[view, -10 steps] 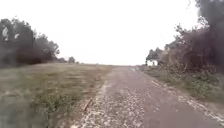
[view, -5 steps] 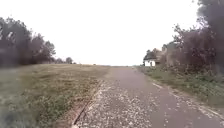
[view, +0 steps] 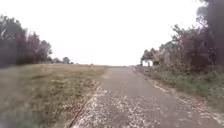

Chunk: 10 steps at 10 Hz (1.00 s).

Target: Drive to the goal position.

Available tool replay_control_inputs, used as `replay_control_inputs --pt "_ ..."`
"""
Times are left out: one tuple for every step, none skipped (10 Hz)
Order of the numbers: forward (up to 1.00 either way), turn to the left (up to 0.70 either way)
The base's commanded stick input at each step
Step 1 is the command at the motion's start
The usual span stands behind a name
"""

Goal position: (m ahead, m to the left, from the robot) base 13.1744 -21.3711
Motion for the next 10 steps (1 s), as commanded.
replay_control_inputs --pt "0.7 -0.14" --pt "0.7 -0.14" --pt "0.7 -0.14" --pt "0.7 -0.14" --pt "0.7 -0.14" --pt "0.7 -0.14" --pt "0.7 -0.14" --pt "0.7 0.0" --pt "0.7 0.0" --pt "0.7 0.0"
